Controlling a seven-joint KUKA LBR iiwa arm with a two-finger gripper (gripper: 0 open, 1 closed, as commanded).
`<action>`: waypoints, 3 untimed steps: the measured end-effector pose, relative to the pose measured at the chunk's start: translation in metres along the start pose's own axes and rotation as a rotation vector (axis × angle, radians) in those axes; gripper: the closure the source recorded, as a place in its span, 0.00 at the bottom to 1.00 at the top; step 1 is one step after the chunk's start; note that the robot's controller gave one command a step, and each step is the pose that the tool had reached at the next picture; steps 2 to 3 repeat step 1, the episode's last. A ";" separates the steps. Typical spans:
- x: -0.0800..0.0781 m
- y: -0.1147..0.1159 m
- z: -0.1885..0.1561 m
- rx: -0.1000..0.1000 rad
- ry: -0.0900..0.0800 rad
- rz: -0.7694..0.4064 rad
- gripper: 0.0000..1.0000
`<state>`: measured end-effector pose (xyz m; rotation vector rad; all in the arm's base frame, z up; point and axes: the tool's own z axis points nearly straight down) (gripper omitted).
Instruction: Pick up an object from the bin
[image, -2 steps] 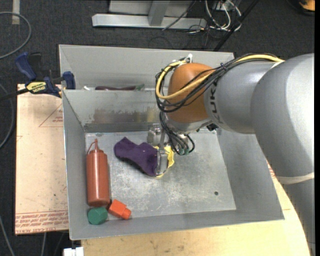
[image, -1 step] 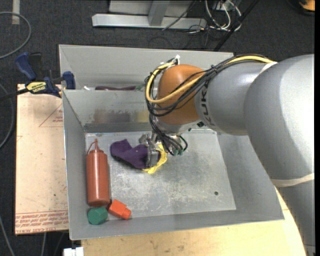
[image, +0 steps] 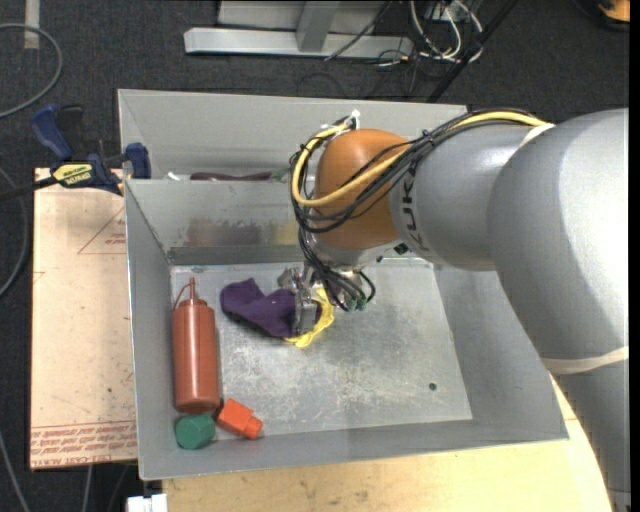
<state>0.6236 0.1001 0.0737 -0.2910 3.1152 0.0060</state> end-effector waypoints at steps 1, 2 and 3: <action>0.001 0.006 -0.164 0.000 -0.010 -0.018 1.00; 0.001 0.006 -0.164 0.000 -0.010 -0.018 1.00; 0.001 0.006 -0.164 0.000 -0.010 -0.018 1.00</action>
Offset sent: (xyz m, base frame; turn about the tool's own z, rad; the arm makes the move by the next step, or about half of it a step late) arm 0.0000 0.0000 0.0000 0.0000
